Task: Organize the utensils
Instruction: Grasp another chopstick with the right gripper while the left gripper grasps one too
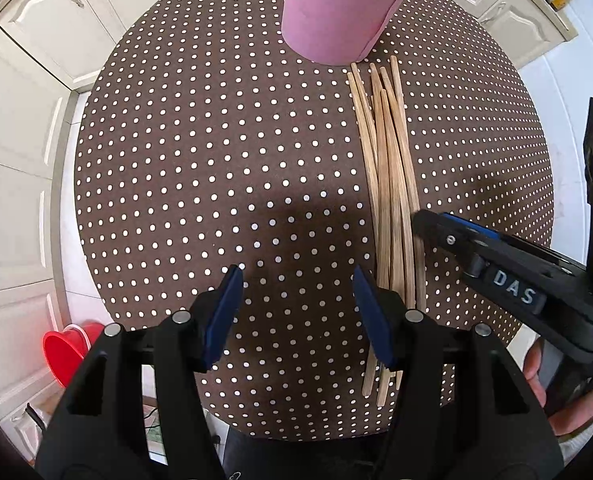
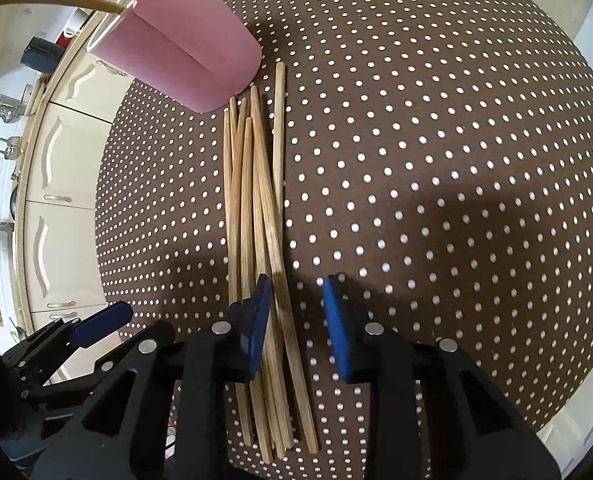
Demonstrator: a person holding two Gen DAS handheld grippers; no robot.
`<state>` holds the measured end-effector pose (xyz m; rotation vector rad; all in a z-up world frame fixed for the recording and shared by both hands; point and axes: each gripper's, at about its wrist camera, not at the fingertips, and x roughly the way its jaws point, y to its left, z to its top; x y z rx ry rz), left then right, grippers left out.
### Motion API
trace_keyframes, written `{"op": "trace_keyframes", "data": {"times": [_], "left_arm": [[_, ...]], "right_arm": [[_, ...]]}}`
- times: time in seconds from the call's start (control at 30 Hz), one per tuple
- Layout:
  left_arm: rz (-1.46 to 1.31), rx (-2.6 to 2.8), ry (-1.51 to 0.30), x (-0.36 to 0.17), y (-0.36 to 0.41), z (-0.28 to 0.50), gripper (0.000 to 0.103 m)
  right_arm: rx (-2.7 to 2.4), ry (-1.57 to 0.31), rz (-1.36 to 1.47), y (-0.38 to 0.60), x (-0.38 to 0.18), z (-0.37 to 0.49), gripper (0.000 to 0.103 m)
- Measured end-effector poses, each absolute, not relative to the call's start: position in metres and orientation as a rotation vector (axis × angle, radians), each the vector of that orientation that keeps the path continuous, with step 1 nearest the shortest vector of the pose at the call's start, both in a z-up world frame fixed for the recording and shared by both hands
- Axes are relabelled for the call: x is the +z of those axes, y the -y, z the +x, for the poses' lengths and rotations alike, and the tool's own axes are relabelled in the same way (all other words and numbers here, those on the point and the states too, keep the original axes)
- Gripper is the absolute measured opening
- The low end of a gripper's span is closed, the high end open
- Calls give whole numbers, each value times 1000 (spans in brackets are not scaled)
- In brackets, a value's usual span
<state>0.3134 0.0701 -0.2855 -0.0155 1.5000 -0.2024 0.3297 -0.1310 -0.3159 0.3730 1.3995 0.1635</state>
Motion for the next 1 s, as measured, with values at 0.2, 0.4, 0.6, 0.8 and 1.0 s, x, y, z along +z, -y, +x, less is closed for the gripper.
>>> {"op": "trace_keyframes", "data": {"times": [0.2, 0.4, 0.6, 0.8, 1.0], "left_arm": [[-14, -214, -1511, -288, -68, 323, 57], [-20, -233, -1519, -292, -64, 334, 57], [-40, -263, -1529, -298, -52, 347, 57], [-35, -268, -1539, -310, -32, 358, 57], [-20, -263, -1565, -330, -15, 372, 57]], "right_arm": [[202, -1387, 413, 122, -318, 351, 18], [204, -1382, 423, 117, -310, 386, 7], [151, -1365, 465, 130, -306, 387, 6], [95, -1374, 509, 144, -313, 383, 6], [79, -1369, 553, 155, -317, 383, 5]]}}
